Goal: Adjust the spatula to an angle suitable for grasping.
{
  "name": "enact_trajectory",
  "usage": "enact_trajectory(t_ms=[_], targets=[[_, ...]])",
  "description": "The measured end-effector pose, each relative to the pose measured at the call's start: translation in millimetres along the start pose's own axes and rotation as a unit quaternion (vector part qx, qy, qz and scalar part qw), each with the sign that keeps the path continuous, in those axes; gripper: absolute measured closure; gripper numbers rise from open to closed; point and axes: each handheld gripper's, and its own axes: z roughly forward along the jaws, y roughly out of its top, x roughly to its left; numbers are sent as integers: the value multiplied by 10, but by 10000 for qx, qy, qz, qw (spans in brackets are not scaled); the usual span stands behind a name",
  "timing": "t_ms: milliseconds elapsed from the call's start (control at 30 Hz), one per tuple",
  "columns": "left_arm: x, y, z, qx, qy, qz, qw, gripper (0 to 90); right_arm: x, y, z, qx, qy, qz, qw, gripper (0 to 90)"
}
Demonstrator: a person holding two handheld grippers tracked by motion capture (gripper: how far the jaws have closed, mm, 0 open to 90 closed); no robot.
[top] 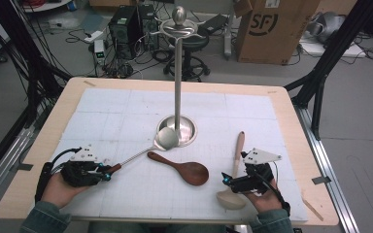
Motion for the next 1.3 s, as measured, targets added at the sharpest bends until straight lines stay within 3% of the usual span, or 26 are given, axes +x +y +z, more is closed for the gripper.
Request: enact_trajectory(t_ms=[667, 1300], targets=[[-166, 221, 184, 69, -342, 354, 9988, 731, -2, -11, -20, 5, -50, -7, 10000, 5], [-320, 395, 383, 84, -592, 513, 9969, 731, -1, -24, -34, 36, -70, 3, 10000, 5]])
